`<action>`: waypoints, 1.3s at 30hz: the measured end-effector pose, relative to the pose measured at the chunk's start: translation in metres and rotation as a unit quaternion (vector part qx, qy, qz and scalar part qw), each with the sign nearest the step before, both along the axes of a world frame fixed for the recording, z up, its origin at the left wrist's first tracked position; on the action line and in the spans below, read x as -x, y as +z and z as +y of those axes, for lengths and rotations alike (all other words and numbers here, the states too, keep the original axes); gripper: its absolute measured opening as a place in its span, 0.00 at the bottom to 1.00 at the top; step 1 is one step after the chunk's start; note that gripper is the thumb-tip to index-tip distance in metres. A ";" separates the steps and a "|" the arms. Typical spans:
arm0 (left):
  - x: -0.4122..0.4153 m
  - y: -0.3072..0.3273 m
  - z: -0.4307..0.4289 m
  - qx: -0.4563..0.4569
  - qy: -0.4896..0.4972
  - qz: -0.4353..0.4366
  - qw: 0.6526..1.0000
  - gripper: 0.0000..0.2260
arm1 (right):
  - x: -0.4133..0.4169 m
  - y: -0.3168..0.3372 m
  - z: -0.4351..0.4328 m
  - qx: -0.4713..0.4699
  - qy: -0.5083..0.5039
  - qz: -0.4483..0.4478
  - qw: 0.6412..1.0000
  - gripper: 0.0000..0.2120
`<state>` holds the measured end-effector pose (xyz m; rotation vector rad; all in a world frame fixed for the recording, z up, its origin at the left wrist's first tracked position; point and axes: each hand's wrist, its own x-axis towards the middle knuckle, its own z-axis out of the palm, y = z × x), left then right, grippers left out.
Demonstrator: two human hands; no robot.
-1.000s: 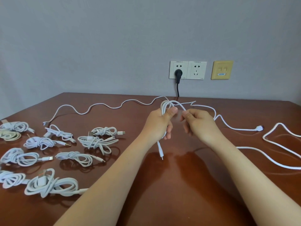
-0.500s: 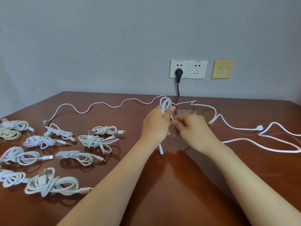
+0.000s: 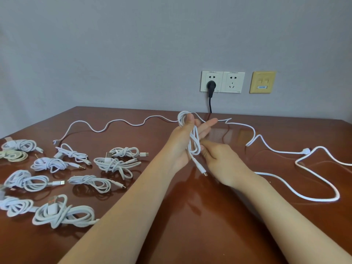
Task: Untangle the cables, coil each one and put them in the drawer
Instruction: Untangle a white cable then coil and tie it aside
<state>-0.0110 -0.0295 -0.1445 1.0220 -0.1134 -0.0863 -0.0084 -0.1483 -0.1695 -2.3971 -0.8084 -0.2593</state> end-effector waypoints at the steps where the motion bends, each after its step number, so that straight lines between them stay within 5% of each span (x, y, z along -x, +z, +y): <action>1: 0.000 0.000 0.002 0.009 -0.001 -0.002 1.000 0.17 | 0.000 -0.001 0.001 0.007 0.006 0.001 1.000 0.11; 7: -0.003 0.001 0.001 0.060 0.061 -0.002 0.996 0.17 | 0.001 0.000 0.002 0.034 0.019 0.027 0.999 0.19; 16: -0.008 0.005 0.016 0.021 0.156 0.012 0.987 0.15 | -0.011 0.011 -0.016 -0.043 -0.011 0.055 0.998 0.12; 21: -0.012 -0.001 0.016 -0.102 0.213 -0.010 0.972 0.13 | -0.011 0.012 -0.014 -0.023 -0.005 0.006 1.000 0.14; 29: -0.001 -0.001 0.012 -0.222 0.111 -0.018 0.968 0.11 | -0.007 0.018 -0.012 -0.062 0.034 -0.051 0.996 0.11; 36: 0.003 -0.010 0.002 -0.368 0.037 -0.060 0.927 0.24 | -0.003 0.025 -0.015 -0.068 -0.046 -0.048 0.995 0.07; 39: 0.004 -0.011 -0.001 -0.399 -0.013 -0.046 0.916 0.24 | -0.002 0.027 -0.017 -0.039 -0.104 -0.064 0.992 0.17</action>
